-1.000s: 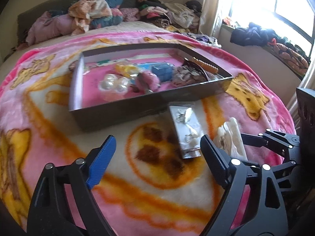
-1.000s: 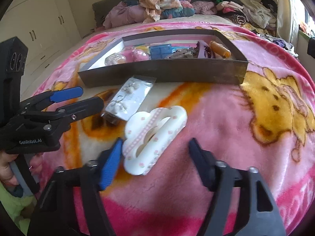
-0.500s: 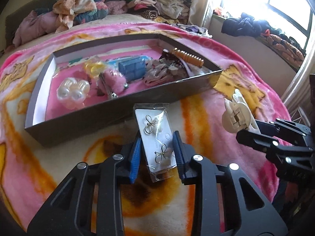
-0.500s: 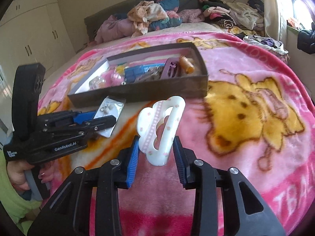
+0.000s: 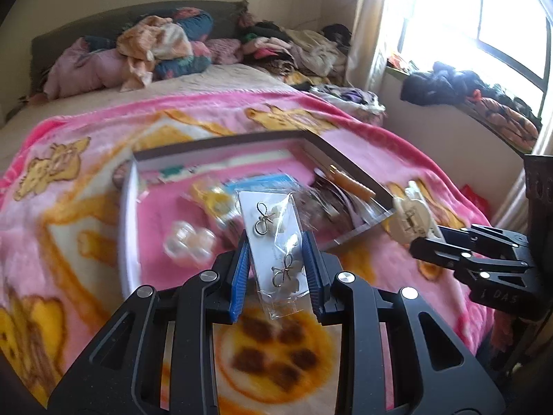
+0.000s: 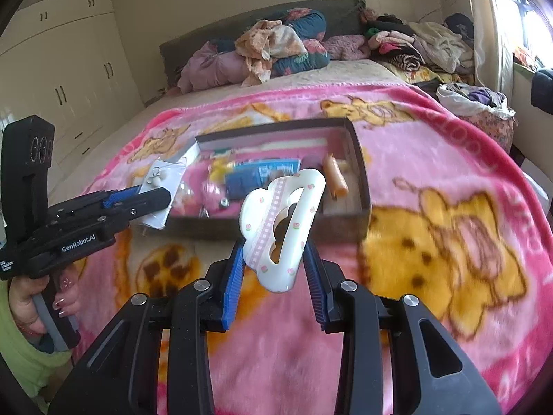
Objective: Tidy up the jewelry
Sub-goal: 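Carry the earring card over the box with left while right lowers the white claw clip in, then release the earring card into the box with left while right opens off the claw clip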
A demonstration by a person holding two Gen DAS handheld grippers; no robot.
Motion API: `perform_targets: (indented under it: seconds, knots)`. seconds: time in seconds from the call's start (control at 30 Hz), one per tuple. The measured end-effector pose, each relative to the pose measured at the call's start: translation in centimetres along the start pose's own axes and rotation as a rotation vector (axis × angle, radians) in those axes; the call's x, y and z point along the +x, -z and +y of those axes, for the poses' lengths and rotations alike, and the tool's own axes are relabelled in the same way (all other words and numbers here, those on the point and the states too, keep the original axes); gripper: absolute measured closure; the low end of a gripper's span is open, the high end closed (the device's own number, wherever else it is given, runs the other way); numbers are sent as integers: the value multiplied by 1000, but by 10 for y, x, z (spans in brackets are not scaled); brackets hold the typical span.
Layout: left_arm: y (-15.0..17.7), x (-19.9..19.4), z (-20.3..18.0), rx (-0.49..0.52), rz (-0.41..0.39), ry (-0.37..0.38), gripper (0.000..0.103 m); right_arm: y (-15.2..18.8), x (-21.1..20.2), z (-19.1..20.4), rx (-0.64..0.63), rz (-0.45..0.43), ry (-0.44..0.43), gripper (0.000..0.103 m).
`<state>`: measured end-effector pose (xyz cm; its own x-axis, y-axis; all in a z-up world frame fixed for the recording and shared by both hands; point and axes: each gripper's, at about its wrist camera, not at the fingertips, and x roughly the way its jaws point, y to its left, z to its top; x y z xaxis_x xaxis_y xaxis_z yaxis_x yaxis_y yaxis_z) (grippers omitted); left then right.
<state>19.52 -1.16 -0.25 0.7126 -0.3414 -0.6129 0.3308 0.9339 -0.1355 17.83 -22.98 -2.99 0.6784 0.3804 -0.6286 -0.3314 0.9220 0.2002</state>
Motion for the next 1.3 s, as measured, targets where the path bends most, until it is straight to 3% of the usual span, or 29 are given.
perform_targets:
  seconds: [0.4, 0.8, 1.17, 1.3]
  knots:
    - [-9, 23, 27, -37, 6, -80, 81, -37, 41, 5, -25, 24, -25, 70]
    - [0, 45, 38, -58, 48, -98, 81, -35, 82, 8, -54, 91, -17, 70]
    - [1, 44, 37, -56, 48, -105, 77, -29, 72, 9, -46, 75, -21, 67]
    - [0, 39, 36, -50, 39, -110, 74, -29, 61, 7, -41, 50, -18, 61]
